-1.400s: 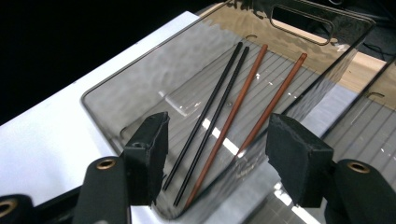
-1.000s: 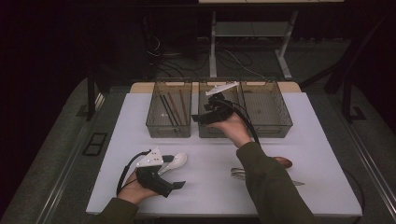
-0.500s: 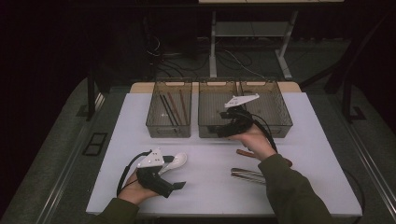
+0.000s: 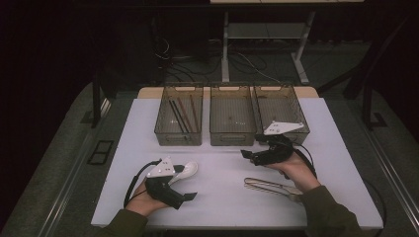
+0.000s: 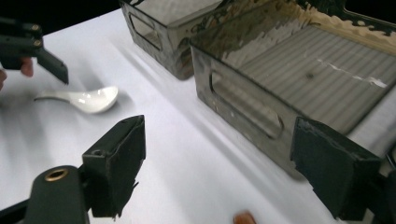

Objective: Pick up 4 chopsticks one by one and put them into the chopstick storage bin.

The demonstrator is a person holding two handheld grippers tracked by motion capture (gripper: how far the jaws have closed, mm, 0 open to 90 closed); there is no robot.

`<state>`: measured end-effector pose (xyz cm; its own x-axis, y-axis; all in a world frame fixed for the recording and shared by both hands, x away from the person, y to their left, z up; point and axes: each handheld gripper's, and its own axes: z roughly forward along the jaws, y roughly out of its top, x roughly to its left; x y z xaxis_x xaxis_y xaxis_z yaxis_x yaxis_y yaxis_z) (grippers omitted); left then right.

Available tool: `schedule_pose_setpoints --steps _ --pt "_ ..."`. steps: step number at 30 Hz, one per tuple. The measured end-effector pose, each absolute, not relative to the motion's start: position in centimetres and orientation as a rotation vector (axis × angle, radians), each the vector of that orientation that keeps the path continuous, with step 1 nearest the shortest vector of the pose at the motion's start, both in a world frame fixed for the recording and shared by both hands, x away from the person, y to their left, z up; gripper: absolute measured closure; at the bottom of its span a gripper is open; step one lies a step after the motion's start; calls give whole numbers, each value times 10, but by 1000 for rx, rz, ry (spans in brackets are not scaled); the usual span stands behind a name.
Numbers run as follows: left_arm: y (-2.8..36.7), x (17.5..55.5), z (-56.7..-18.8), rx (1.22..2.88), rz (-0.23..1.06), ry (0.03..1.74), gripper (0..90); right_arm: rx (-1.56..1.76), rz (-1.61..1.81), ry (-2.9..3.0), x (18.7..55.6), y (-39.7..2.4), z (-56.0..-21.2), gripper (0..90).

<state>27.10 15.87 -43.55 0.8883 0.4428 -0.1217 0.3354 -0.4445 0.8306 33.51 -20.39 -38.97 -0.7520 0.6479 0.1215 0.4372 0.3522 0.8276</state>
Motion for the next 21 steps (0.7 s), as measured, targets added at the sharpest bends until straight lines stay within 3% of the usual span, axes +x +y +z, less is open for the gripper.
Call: schedule_pose_setpoints --steps 21 --pt "160 270 -434 2083 154 564 0 1049 1414 2306 277 -277 -415 186"
